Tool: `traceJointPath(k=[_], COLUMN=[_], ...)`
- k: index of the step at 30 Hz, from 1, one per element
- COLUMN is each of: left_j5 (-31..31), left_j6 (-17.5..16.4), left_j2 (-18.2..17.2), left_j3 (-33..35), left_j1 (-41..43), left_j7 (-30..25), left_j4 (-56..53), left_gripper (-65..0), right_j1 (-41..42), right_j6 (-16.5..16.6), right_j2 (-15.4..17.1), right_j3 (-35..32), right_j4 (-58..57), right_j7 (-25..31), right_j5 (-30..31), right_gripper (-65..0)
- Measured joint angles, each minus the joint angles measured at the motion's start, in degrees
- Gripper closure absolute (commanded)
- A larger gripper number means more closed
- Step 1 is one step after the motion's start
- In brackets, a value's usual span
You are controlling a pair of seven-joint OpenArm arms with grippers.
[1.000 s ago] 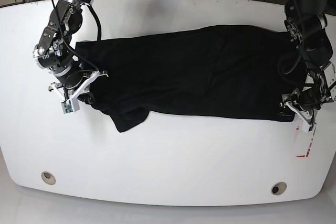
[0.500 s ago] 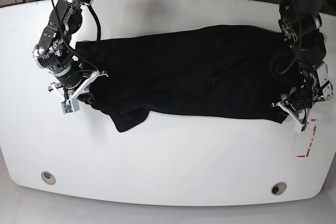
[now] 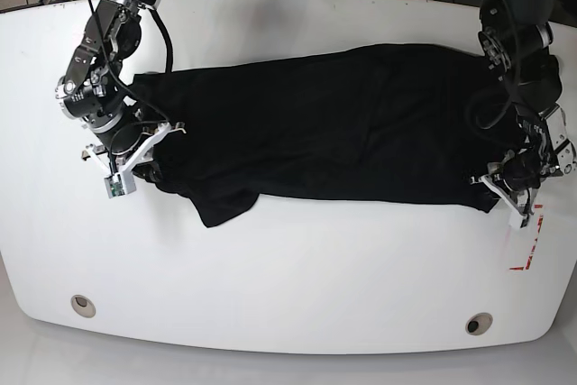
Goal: Fold the T-shirt properly
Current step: 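Lift the shirt with both grippers and swing it up toward the arms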
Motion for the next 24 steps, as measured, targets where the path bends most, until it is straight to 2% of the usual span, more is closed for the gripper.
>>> traceJointPath(k=[4, 9, 15, 21, 24], left_j5=[-0.11, 0.26, -0.17, -0.57, -0.72], left_j6=[-0.15, -0.09, -0.17, -0.83, -0.61], left_j2=[0.55, 0.96, 4.63, 5.79, 5.73], left_j3=[-2.71, -3.67, -3.23, -3.56, -3.67], left_j1=[1.70, 3.43, 3.34, -1.01, -4.57], left_j7=[4.76, 10.08, 14.01, 21.99, 24.44], left_j4=[8.24, 18.99, 30.97, 42.05, 46.88], left_gripper=[0.0, 0.0, 0.0, 0.0, 0.0], right_j1=[0.79, 3.34, 8.98, 16.31, 19.85], right_j6=[0.04, 0.57, 0.46, 0.48, 1.55], right_j2=[0.33, 2.58, 6.10, 9.51, 10.80], right_j3=[0.00, -0.17, -0.22, -0.31, -0.50], right_j4=[1.22, 0.02, -2.10, -5.77, -7.23], right_j7=[0.17, -0.20, -0.26, -0.22, -0.04], right_j5=[0.00, 0.28, 0.48, 0.79, 1.55], right_gripper=[-0.2, -0.2, -0.2, -0.2, -0.2])
